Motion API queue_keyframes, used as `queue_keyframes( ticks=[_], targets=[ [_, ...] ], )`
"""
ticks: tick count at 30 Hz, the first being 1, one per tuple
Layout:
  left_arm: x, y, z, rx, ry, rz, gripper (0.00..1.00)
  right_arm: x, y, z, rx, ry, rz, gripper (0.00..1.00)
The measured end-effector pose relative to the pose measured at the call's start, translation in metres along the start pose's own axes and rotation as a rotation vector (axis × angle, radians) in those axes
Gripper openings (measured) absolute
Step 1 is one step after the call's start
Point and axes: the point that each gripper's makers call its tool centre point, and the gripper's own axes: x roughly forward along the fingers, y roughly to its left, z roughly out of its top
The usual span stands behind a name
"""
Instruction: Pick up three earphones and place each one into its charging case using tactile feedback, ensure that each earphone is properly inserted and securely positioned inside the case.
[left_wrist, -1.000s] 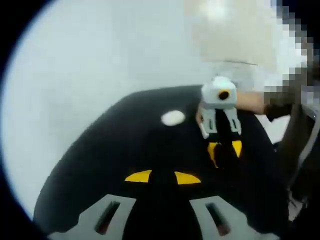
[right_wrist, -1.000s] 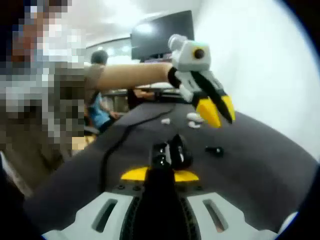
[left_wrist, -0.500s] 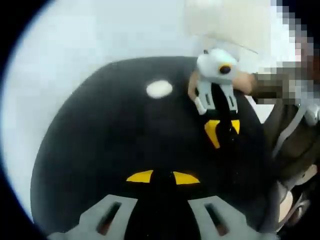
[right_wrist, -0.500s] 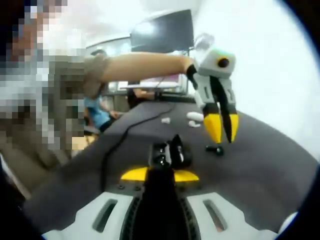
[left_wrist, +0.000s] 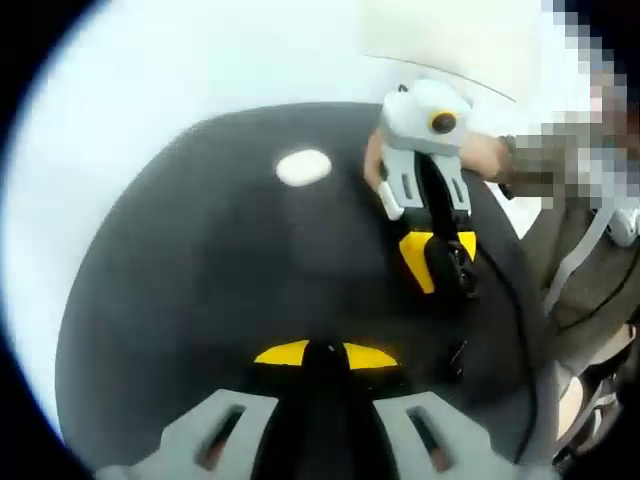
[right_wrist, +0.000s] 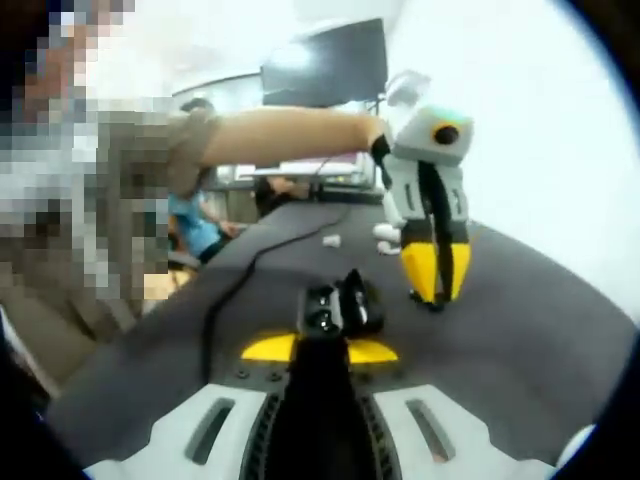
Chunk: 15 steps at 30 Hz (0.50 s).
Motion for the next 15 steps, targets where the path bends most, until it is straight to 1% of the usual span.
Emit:
queue_keyframes(
  ticks=[3,6,8,9,11,12,14,15],
  targets=[
    [0.000,-0.001,0.001,-0.005,-0.011,-0.005,0.07,0.000,0.000,0.000,-0.001,-0.001,0.000,0.19],
    [-0.003,-0.001,0.001,-0.013,-0.022,0.005,0.00,0.000,-0.001,0.000,-0.002,-0.001,0.002,0.19],
    [-0.004,-0.001,-0.001,-0.010,-0.017,0.017,0.00,0.000,-0.001,0.000,-0.002,0.000,0.003,0.19],
    [-0.005,-0.001,-0.002,-0.006,-0.017,0.018,0.04,0.000,-0.002,-0.001,-0.002,0.002,0.002,0.19],
    [-0.007,-0.002,-0.002,-0.007,-0.020,0.015,0.18,0.000,-0.002,-0.001,-0.004,0.003,0.000,0.19],
    [-0.007,-0.003,-0.003,-0.014,-0.014,0.012,0.21,0.000,-0.002,-0.001,-0.005,0.004,-0.002,0.19],
    [-0.009,0.000,-0.005,-0.015,-0.001,0.029,0.11,0.000,-0.002,-0.001,-0.007,0.004,-0.005,0.19],
    [-0.010,0.003,-0.004,-0.020,-0.003,0.041,0.08,0.000,-0.002,-0.001,-0.007,0.005,-0.005,0.19]
  ],
)
